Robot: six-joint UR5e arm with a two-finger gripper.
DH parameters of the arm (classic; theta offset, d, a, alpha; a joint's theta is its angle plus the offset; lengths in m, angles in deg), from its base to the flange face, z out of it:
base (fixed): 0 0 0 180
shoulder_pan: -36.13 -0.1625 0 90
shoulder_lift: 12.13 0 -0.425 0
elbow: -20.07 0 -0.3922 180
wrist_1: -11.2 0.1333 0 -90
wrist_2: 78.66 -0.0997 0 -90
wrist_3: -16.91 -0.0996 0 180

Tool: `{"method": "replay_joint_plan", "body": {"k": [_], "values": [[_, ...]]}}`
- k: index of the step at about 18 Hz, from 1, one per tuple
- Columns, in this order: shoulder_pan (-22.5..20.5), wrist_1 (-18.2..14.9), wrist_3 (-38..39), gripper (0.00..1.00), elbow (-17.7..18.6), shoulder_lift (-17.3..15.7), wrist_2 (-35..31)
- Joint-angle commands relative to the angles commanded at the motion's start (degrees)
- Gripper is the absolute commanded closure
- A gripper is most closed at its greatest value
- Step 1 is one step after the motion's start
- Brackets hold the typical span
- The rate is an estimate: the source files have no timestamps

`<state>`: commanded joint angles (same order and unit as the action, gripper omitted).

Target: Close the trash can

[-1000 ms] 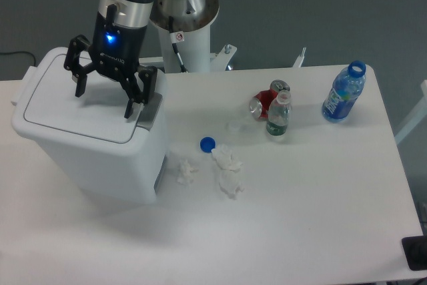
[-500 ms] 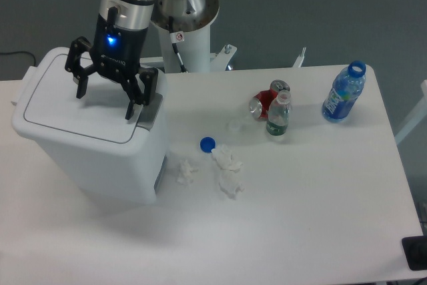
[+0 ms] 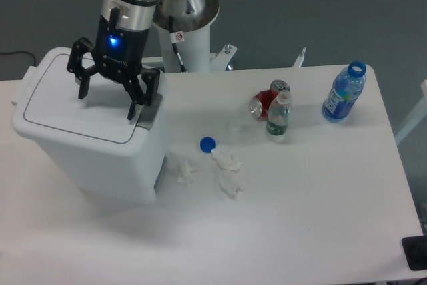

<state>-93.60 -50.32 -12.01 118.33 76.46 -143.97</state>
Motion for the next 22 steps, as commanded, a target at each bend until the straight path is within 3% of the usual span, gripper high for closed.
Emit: {"method": "replay_joint_plan", "body": {"k": [14,22], "values": [[-0.6,0.0,0.0,0.0,-0.8,-0.2,0.3],[-3.2,-0.2,0.0,0.0,-1.4,-2.4,0.2]]}}
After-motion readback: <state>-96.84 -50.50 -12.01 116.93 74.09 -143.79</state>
